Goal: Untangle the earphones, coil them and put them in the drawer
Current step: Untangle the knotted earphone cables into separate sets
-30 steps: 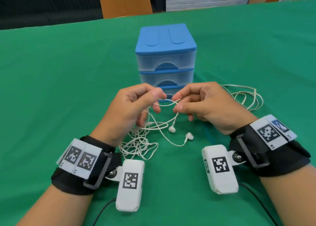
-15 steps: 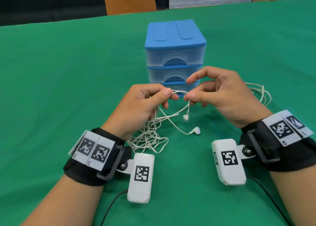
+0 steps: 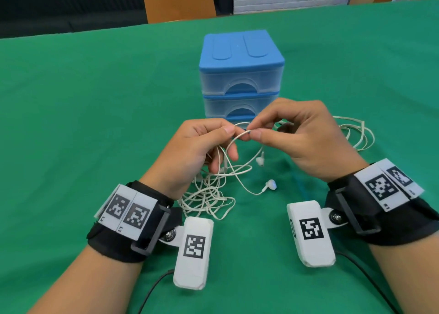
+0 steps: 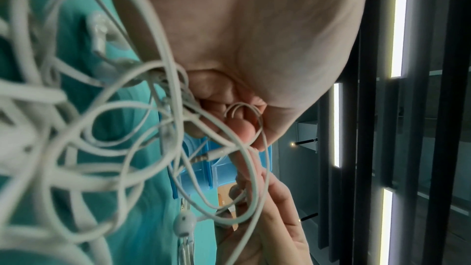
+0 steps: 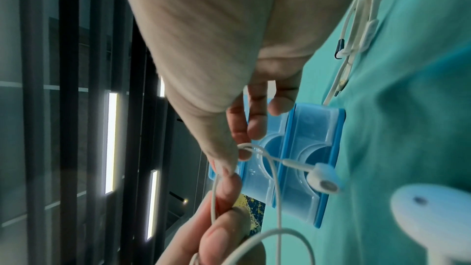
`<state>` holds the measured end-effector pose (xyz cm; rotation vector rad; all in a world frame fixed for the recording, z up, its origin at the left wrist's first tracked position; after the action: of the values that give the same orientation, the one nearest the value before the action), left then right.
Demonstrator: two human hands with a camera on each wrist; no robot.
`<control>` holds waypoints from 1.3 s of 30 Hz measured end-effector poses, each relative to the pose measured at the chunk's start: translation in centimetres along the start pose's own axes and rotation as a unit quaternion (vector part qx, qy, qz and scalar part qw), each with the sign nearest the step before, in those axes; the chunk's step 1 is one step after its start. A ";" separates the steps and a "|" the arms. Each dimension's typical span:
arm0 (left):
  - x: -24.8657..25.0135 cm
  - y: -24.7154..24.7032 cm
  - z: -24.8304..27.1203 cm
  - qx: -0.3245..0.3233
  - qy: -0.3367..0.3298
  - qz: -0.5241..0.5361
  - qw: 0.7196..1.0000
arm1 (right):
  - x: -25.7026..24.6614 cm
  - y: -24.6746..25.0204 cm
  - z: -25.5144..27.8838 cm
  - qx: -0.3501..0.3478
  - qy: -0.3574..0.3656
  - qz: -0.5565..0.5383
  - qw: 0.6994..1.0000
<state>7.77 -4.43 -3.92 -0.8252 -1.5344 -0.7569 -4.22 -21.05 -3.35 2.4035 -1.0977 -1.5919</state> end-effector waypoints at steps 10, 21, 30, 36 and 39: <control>0.4 0.1 0.1 0.042 -0.054 -0.009 0.998 | 1.3 1.1 -0.3 0.173 -0.226 -0.217 0.934; 0.6 -0.3 0.3 0.020 -0.077 0.004 0.997 | 0.6 0.0 -0.1 0.010 -0.159 -0.133 0.978; 0.7 -0.2 0.2 0.049 -0.100 0.045 0.993 | -0.5 -0.2 0.4 -0.123 -0.091 -0.080 0.985; 0.5 -0.2 0.2 0.058 -0.093 0.013 0.994 | -0.3 -0.4 0.0 -0.047 -0.046 -0.072 0.995; 0.4 -0.2 0.2 0.054 -0.095 0.009 0.994 | -0.1 0.2 -0.1 -0.021 -0.051 -0.077 0.995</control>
<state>7.47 -4.35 -3.59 -0.8476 -1.7185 -0.5894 -4.29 -21.17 -3.16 2.4579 -0.9009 -1.7836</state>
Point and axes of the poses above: each hand's wrist, its own z-axis away from the middle knuckle, its own y-axis out of the back of the hand, x = y × z, the point moved 1 cm from there along -z, towards the middle knuckle, and after that the axes turned 4 degrees about z, right-handed, at the moved point
